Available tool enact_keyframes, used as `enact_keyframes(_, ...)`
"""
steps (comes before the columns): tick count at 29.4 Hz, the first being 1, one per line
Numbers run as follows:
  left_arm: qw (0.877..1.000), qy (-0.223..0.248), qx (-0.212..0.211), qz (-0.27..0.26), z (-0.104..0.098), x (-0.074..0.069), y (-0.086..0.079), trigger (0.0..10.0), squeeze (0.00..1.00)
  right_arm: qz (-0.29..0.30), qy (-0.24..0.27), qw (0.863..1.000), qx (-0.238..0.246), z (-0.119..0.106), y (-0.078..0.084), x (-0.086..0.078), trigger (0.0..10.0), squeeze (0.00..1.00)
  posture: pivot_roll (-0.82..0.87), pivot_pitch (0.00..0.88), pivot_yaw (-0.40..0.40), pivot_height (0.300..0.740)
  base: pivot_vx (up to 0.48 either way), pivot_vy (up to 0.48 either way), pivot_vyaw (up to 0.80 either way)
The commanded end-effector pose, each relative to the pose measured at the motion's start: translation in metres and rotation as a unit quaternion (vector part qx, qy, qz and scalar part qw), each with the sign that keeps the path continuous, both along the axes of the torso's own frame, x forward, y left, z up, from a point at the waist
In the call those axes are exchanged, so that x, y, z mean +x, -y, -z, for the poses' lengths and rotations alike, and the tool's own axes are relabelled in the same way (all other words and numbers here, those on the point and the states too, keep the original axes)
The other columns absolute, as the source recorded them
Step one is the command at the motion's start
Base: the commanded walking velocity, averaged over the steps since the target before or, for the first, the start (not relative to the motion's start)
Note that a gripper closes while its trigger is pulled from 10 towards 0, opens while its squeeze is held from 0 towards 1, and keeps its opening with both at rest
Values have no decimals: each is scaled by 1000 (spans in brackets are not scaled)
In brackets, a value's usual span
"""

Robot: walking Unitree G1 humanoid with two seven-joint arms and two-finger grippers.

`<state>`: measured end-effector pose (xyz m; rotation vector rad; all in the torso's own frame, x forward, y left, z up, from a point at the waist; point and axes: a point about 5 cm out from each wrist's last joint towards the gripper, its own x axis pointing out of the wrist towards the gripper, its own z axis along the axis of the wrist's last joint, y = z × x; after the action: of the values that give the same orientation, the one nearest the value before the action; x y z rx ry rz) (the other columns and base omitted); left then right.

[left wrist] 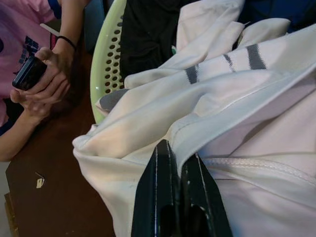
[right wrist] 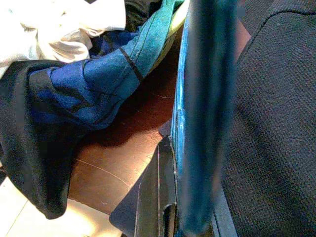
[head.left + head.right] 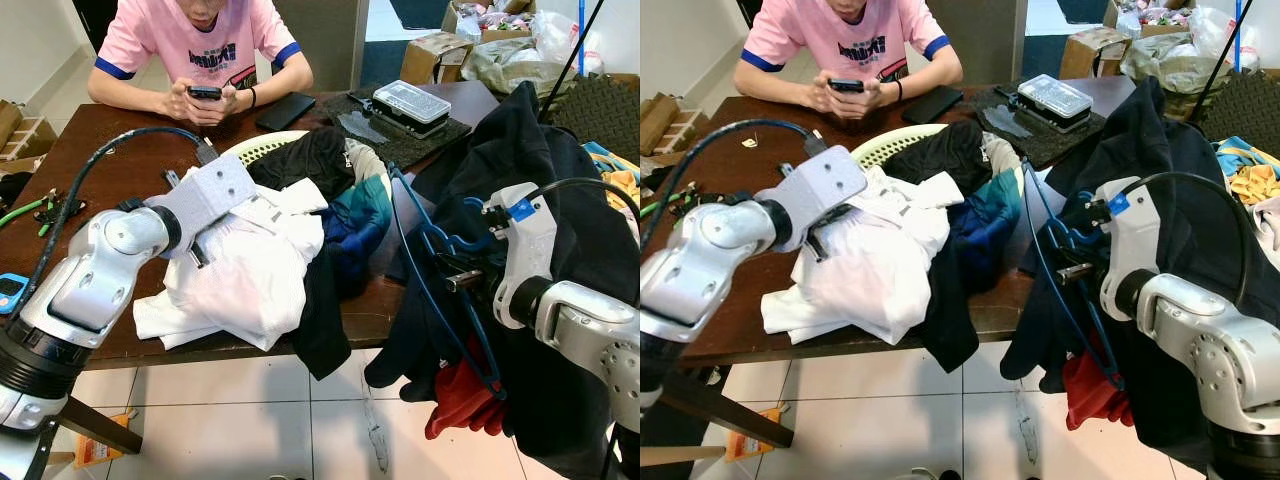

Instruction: Hang hanger

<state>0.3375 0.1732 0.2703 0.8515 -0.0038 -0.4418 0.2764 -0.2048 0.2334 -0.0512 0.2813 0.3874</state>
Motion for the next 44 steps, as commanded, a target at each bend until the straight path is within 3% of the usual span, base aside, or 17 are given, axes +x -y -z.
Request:
enact_keyframes(1,999,10,-38,-4,-9,1,-1,0,0,-5,2,1000,0,-1,-2,-2,10000,0,19,184,58,740,0,0,0)
enact_keyframes(3,999,10,-38,-4,-9,1,-1,0,0,-5,2,1000,0,-1,-2,-2,10000,0,19,184,58,740,0,0,0)
enact_keyframes(5,978,34,-192,73,-48,-4,9,0,0,-4,2,1000,1,-1,-3,-2,10000,0,27,186,57,740,0,0,0)
enact_keyframes(7,978,34,-192,73,-48,-4,9,0,0,-4,2,1000,1,-1,-3,-2,10000,0,27,186,57,740,0,0,0)
enact_keyframes(10,938,50,-289,183,-83,-19,17,0,0,-4,3,1000,3,-1,-4,-1,10000,0,27,186,57,740,0,0,0)
enact_keyframes(11,938,50,-289,183,-83,-19,17,0,0,-4,3,1000,3,-1,-4,-1,10000,0,27,186,57,740,0,0,0)
enact_keyframes(12,915,49,-322,238,-97,-29,18,0,0,-3,4,1000,4,-1,-4,-1,10000,0,27,186,59,740,0,0,0)
enact_keyframes(13,915,49,-322,238,-97,-29,18,0,0,-3,4,1000,4,-1,-4,-1,10000,0,27,186,59,740,0,0,0)
enact_keyframes(14,889,45,-342,302,-107,-40,21,471,0,-2,5,1000,4,-1,-4,0,10000,0,26,187,58,740,0,0,0)
enact_keyframes(16,889,45,-342,302,-107,-40,21,471,0,-2,5,1000,4,-1,-4,0,10000,0,26,187,58,740,0,0,0)
enact_keyframes(17,865,39,-353,354,-113,-50,23,1373,0,0,7,1000,4,-1,-4,0,10000,0,26,186,60,740,0,0,0)
enact_keyframes(19,853,34,-350,386,-116,-57,24,1137,0,2,9,1000,5,-2,-4,1,10000,0,24,186,63,740,0,0,0)
enact_keyframes(23,855,28,-343,388,-113,-57,22,1059,0,3,11,1000,6,-2,-4,1,10000,0,23,188,66,740,0,0,0)
enact_keyframes(26,873,-1,-320,369,-95,-53,15,980,0,5,11,1000,5,-1,-3,0,10000,0,25,190,69,740,0,0,0)
enact_keyframes(37,895,-29,-294,333,-74,-45,9,1059,0,-5,16,1000,3,-2,-3,-1,10000,0,29,189,71,740,0,0,0)
enact_keyframes(39,914,-25,-283,291,-68,-35,3,1490,0,-41,51,998,8,-12,-1,-7,10000,0,29,190,73,740,0,0,0)
enact_keyframes(44,922,-25,-271,277,-65,-32,1,2471,0,-70,78,994,18,-22,3,-14,10000,0,30,191,72,740,0,0,0)
